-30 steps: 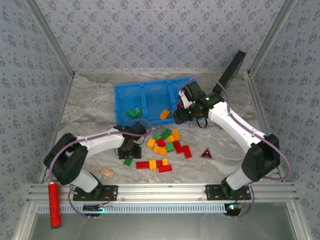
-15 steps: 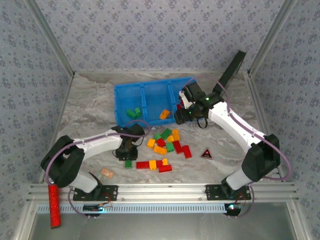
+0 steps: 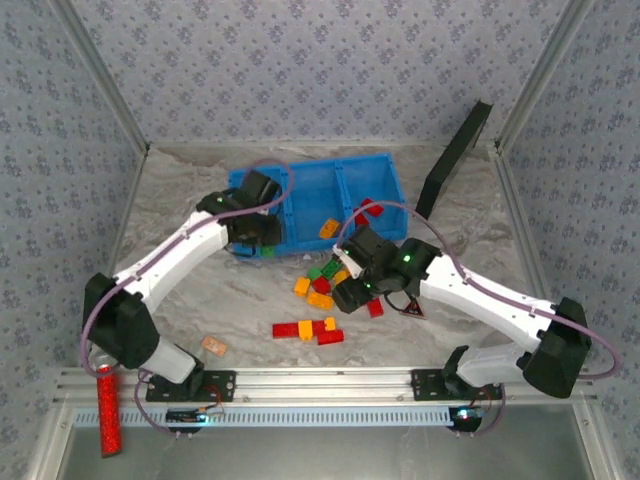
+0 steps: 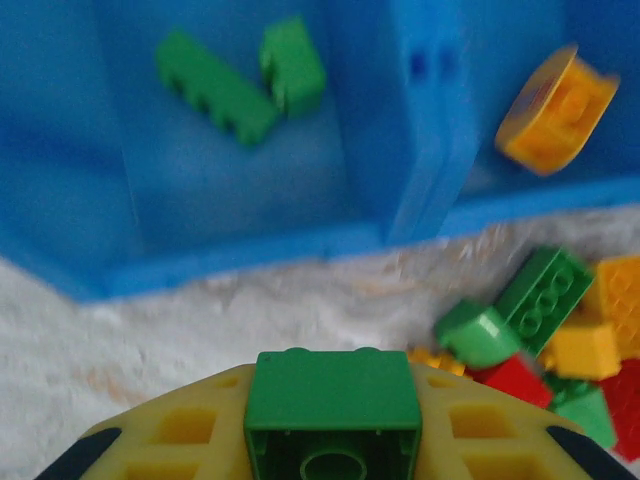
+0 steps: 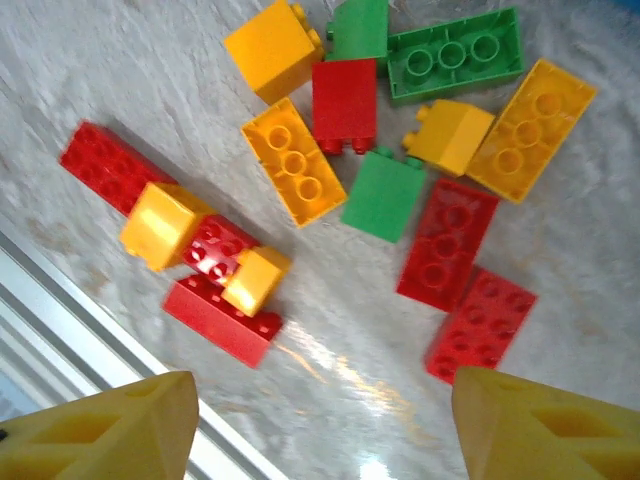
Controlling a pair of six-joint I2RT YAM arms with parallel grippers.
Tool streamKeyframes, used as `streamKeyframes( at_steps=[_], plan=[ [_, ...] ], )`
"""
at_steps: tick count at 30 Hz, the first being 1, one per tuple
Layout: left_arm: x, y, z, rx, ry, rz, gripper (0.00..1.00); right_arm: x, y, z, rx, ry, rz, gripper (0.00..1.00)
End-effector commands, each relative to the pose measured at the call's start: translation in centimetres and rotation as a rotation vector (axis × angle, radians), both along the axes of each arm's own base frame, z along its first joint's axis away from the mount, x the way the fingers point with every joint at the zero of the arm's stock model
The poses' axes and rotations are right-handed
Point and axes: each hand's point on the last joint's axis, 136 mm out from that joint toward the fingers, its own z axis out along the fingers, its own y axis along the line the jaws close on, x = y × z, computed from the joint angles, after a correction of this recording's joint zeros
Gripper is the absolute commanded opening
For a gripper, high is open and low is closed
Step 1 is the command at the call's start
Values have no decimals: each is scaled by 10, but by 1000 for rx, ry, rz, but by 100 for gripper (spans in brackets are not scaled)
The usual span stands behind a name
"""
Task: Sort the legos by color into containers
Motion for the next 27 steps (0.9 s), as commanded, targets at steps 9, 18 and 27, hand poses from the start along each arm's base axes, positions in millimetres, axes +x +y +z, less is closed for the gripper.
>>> streamKeyframes(
  at_steps=[9, 18, 27],
  plan=[
    [109, -5, -38, -15, -51, 27, 25, -21, 77, -26, 115, 247, -417, 63],
    [143, 9, -69, 17, -24, 30, 25, 7, 116, -41, 51, 219, -529, 60],
    [151, 28, -89, 5, 13, 63, 27, 39, 120, -70, 10, 226, -624, 59]
  ],
)
